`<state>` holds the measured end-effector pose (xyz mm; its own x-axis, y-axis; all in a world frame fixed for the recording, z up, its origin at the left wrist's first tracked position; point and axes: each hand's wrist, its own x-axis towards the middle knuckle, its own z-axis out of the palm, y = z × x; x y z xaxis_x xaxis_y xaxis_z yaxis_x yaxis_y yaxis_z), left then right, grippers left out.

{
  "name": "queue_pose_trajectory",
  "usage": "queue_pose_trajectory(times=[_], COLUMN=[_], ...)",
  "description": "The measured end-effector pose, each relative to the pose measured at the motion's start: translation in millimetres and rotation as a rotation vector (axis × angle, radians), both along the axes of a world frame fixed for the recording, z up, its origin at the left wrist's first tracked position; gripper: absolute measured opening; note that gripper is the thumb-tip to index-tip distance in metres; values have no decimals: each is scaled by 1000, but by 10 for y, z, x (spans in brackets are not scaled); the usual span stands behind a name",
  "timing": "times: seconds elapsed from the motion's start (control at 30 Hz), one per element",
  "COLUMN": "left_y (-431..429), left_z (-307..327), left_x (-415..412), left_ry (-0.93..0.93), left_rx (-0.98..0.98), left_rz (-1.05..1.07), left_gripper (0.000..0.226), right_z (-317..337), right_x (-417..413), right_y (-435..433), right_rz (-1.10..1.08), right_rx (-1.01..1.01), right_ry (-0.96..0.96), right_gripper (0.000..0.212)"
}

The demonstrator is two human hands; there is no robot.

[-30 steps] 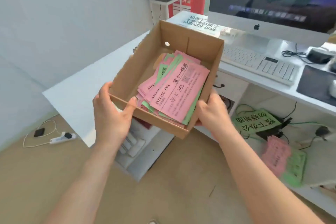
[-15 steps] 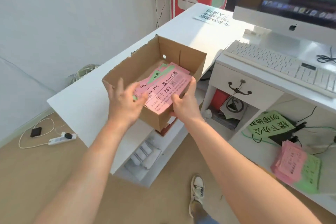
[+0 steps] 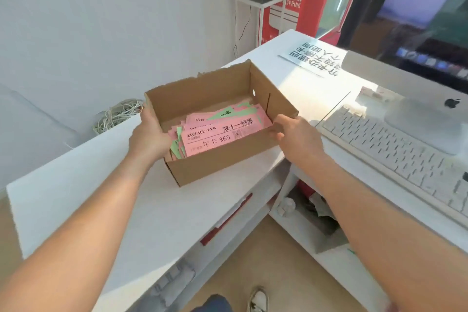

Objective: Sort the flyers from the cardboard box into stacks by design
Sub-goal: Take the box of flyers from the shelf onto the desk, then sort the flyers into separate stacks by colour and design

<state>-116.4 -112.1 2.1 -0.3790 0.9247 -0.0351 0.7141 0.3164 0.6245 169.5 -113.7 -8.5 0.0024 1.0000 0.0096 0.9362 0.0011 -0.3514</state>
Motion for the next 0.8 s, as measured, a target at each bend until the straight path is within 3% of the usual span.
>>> queue_pose_trajectory(times=[0.07,0.17,0.33,0.43,0.57,0.7,0.8], left_y=[241,749,1951,2458,2630,2712,2858], left_z=[36,118,176,135,-79,-96,-1], left_x=[95,291,794,1097,1423,1472,1610], left_ry=[80,44,20,46,392,568,745], left_rx=[-5,120,250,208,90,-33,-28], left_rz=[-18,-18,-158,-253,-560,-557,-719], left_gripper=[61,62,41,43,31,35,45], right_z=[-3,-2,6,-34,-61,185,460], right_x=[88,228,598,743,910,1063,1130], right_y=[196,467,1060,1398,1650,1788,1955], right_rz=[9,-55,-207,-254,-243,-150,-69], right_rx=[127,272,373,271,106,-106,-241], right_ry=[-17,-53,-72,-134,-238,-318,-285], right_gripper=[17,15,17,23,31,38,47])
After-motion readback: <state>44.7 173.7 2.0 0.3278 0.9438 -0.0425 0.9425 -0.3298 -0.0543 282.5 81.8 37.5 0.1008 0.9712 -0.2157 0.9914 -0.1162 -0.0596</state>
